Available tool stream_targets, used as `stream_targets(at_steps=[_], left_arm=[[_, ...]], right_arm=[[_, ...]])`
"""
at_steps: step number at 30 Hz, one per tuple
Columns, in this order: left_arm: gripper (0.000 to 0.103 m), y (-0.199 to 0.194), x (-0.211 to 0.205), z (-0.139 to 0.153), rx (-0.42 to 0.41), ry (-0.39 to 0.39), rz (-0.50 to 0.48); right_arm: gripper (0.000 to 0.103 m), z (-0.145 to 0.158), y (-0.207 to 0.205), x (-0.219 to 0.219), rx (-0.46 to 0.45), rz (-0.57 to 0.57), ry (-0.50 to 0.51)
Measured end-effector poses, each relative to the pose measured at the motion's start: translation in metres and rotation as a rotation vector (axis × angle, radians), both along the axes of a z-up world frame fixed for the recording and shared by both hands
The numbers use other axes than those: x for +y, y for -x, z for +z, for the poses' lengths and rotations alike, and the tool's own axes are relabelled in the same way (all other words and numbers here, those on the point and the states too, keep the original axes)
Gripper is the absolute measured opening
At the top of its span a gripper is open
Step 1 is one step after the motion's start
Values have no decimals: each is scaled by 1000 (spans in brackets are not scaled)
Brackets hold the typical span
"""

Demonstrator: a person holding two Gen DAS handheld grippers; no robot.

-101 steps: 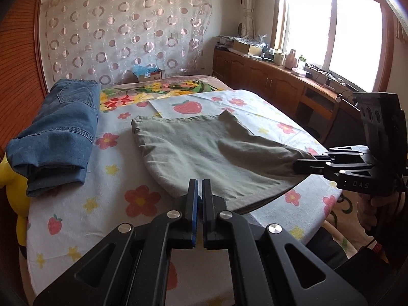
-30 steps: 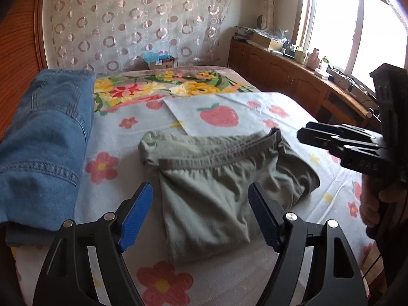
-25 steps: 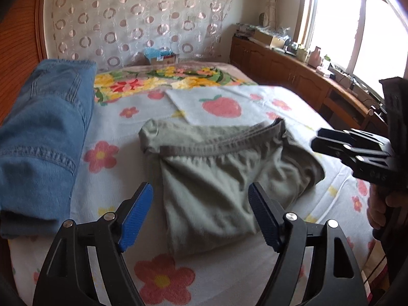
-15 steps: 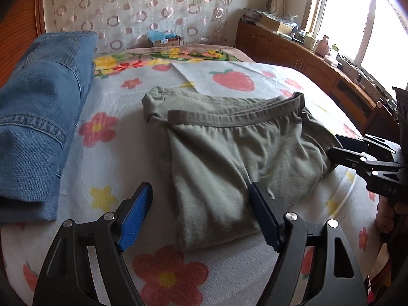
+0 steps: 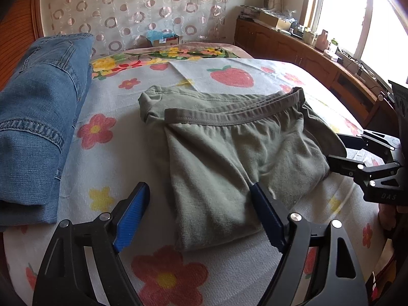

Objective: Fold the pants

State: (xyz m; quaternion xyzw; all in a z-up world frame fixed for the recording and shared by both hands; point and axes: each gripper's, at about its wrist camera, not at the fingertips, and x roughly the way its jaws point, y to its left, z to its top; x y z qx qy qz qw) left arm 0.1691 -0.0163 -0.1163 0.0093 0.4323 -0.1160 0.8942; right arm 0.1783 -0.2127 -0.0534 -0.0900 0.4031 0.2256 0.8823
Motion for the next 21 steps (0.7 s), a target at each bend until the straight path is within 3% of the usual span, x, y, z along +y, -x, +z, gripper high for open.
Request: stream_targets(at_steps=[12, 13, 14, 16, 18, 21], left_arm=[[83, 1, 3, 0, -1, 11, -7], [79, 1, 4, 1, -1, 18, -8], [68, 2, 6, 2, -4, 33, -15], [56, 4, 8, 4, -8, 75, -43], [42, 7, 8, 4, -9, 95, -58], [25, 10, 8, 7, -23, 97, -57]], right_arm=[[63, -1, 3, 5, -7, 9, 19], [62, -1, 3, 5, -8, 10, 20], [58, 0, 3, 3, -7, 14, 16], [33, 1, 4, 2, 1, 44, -8], [19, 1, 3, 0, 17, 49, -28], [12, 1, 2, -7, 34, 48, -59]])
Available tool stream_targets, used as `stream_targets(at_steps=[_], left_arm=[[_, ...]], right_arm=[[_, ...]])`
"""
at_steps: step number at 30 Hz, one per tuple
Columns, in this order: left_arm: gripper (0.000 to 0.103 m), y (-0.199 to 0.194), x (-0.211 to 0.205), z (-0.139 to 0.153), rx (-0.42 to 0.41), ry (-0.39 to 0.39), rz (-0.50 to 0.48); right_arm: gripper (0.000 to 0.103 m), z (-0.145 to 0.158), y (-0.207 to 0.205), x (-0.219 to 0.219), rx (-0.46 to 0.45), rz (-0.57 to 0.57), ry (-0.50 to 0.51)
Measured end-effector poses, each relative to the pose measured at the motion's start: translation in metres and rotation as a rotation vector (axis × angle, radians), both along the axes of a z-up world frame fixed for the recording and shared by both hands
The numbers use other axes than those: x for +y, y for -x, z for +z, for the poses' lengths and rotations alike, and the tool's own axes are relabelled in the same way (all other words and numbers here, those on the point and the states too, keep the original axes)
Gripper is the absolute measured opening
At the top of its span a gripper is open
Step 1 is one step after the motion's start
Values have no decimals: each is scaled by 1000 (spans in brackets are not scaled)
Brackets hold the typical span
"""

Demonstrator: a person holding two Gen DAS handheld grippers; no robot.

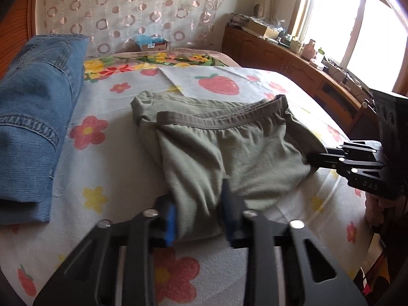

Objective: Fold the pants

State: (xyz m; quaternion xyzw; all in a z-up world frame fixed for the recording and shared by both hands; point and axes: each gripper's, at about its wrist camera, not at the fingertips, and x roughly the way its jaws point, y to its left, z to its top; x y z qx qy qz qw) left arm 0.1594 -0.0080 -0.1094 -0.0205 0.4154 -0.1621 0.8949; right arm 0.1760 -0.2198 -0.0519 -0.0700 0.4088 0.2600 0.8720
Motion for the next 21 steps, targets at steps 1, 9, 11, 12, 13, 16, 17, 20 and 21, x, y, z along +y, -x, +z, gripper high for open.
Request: stream_targets(at_steps=[1, 9, 11, 12, 13, 16, 17, 20, 21], left_arm=[[21, 2, 0, 1, -3, 0, -5], [18, 36, -9, 5, -9, -11, -46], [18, 48, -10, 6, -12, -6, -50], [18, 56, -11, 6, -7, 1, -53], [18, 62, -12, 7, -7, 5, -54], [18, 77, -15, 6, -1, 14, -51], [19, 79, -16, 6, 1, 8, -50], [25, 76, -16, 4, 1, 3, -40], [26, 73, -15, 3, 11, 10, -38]], right_arm=[[11, 1, 1, -2, -2, 2, -5], [11, 10, 28, -15, -14, 35, -11], [11, 13, 40, -19, -15, 46, -10], [11, 13, 46, -21, -12, 49, -10], [11, 13, 50, -22, -9, 52, -9], [11, 14, 67, -29, -2, 65, -15], [11, 14, 71, -31, 3, 66, -19], [11, 16, 74, -36, 11, 58, -25], [11, 17, 74, -36, 4, 58, -18]])
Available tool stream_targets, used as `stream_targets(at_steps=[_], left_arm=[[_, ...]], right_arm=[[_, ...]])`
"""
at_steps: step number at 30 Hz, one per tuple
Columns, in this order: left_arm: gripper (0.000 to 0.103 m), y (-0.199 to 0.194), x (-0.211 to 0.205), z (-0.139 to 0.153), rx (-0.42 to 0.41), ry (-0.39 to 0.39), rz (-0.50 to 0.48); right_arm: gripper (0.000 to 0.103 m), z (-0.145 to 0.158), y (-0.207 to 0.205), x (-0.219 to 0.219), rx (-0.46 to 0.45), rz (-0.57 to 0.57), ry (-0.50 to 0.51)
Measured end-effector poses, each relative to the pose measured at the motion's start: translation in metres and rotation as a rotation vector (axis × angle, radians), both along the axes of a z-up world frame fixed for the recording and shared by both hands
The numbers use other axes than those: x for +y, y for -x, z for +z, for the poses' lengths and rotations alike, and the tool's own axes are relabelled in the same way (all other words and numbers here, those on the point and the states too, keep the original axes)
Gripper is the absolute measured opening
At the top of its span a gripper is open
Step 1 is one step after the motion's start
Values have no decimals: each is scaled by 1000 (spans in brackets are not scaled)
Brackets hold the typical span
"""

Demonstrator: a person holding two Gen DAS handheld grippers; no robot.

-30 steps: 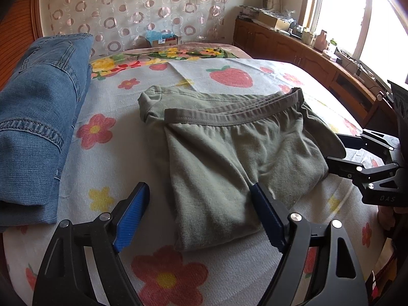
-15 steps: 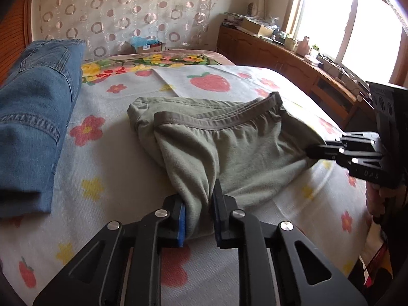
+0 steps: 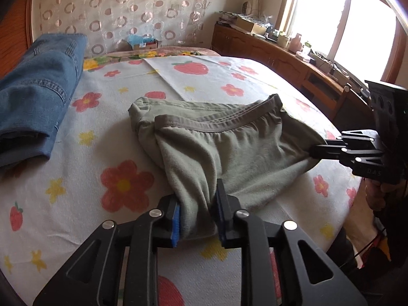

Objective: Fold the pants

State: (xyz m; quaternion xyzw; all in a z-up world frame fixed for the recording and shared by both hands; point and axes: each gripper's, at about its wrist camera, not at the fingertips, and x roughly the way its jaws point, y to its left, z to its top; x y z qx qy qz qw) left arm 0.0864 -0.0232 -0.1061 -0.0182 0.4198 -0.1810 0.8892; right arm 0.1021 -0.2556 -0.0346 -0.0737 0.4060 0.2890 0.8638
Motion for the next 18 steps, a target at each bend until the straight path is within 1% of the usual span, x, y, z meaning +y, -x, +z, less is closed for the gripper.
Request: stream_targets(at_steps=[1, 3, 4, 5, 6, 7, 8, 9, 15, 16, 17, 18], left_arm=[[30, -2, 1, 1, 7, 2, 2], [39, -3, 2, 2, 6, -6, 11], [48, -3, 4, 3, 0, -14, 16], [53, -2, 5, 4, -11, -24, 22], [55, -2, 6, 6, -21, -33, 26], [61, -4, 6, 7, -22, -40, 26], [73, -5, 8, 8, -22, -46, 30], [78, -6, 9, 8, -27, -45, 35], [79, -19, 14, 18, -78, -38, 62], [78, -22, 14, 19, -84, -34, 54], [72, -25, 14, 19, -88, -26, 45], [70, -30, 13, 19, -84, -15, 33]], right_arm=[[14, 2, -1, 0, 0, 3, -1], [16, 7, -1, 2, -6, 0, -1], [17, 9, 1, 1, -12, -3, 0], [18, 11, 2, 1, -20, -7, 1], [22, 13, 3, 0, -30, -13, 1], [28, 15, 4, -2, -40, -20, 0], [31, 15, 7, -2, -47, -27, 0], [35, 17, 6, -3, -55, -37, -1], [36, 22, 0, 6, -92, -40, -15], [36, 23, -5, 7, -96, -37, -20], [36, 23, -9, 10, -98, -33, -24], [36, 22, -14, 14, -100, -29, -27]])
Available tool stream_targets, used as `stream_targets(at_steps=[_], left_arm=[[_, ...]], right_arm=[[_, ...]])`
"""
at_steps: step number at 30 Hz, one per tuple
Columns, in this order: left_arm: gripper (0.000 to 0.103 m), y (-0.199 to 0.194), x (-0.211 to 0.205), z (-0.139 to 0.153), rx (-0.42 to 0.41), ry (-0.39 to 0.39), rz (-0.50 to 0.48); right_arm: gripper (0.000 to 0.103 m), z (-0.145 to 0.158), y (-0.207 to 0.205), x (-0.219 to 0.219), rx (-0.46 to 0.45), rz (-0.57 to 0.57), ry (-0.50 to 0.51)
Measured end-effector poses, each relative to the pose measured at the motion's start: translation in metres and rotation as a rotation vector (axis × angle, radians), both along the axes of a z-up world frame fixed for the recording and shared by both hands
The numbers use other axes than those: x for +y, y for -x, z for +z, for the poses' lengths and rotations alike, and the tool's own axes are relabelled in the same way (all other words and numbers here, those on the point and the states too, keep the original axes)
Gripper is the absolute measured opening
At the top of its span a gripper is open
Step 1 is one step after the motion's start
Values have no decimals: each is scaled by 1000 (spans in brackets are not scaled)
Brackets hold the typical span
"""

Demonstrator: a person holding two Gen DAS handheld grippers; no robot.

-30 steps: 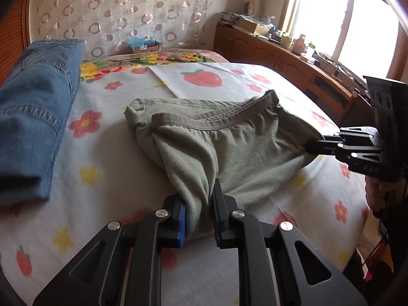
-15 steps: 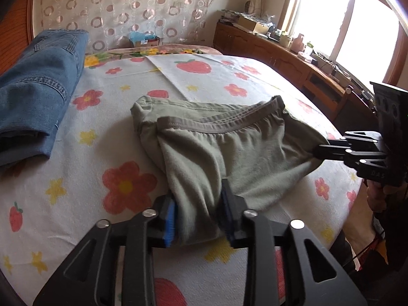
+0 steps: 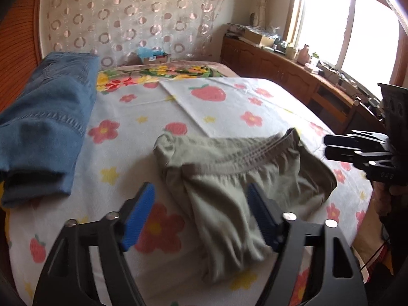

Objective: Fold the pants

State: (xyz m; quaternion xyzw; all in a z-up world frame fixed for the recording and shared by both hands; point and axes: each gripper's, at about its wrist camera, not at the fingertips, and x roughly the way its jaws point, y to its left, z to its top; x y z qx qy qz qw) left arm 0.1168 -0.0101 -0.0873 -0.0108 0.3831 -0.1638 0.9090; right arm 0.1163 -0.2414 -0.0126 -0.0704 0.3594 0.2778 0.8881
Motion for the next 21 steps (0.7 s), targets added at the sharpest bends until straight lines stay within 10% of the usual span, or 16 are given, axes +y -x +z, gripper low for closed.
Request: stream_targets(at_steps=[16, 21], left_arm=[[19, -15, -6, -6, -24, -21, -38], [11, -1, -11, 17, -94, -27, -52]], right_arm=[[35, -35, -57, 20, 73, 12, 37], [10, -29, -46, 15, 31, 34, -9]])
